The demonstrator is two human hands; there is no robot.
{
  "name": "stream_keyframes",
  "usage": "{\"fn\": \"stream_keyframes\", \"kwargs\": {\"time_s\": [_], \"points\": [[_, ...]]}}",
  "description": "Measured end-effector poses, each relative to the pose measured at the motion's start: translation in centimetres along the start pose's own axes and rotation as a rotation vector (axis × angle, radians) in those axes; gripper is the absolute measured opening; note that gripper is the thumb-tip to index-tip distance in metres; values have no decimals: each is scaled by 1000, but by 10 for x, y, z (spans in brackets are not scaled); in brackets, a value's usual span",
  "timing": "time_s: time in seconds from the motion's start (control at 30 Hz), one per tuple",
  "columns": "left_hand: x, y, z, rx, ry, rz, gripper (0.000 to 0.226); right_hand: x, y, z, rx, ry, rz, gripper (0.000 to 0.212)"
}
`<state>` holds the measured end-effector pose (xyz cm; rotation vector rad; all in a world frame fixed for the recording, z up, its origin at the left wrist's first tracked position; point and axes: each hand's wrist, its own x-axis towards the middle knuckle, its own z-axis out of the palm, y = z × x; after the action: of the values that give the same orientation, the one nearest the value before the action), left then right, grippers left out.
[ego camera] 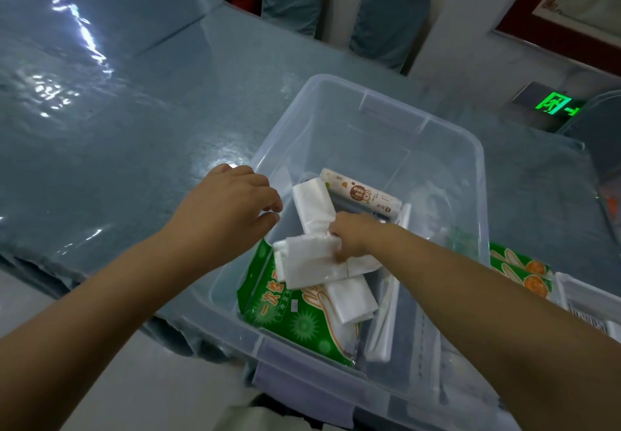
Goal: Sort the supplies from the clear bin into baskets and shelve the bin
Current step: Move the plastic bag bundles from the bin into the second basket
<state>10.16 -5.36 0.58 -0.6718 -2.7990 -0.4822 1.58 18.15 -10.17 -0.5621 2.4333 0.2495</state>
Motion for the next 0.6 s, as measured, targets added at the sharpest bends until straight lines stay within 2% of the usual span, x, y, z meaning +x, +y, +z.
{"fn": "stream_keyframes", "kwargs": {"time_s": [0.07, 0.17, 0.2, 0.33, 0.5, 0.6], "points": [[0, 0, 0, -2, 10, 2, 13, -3, -2, 0, -3, 23, 19, 47], [-1, 1, 0, -4, 16, 4, 14, -9, -4, -4, 51, 26, 37, 80], [-1, 1, 0, -2, 18, 5, 14, -11, -6, -8, 32, 3, 18, 81], [0, 1, 1, 25, 7, 13, 15, -23, -14, -21, -46, -59, -108, 34], [0, 3, -2, 88, -52, 40, 18, -57, -5, -57, 121, 184, -58, 36], [10, 9, -7, 178, -191, 20, 28, -89, 9, -80, 431, 373, -6, 22]]}}
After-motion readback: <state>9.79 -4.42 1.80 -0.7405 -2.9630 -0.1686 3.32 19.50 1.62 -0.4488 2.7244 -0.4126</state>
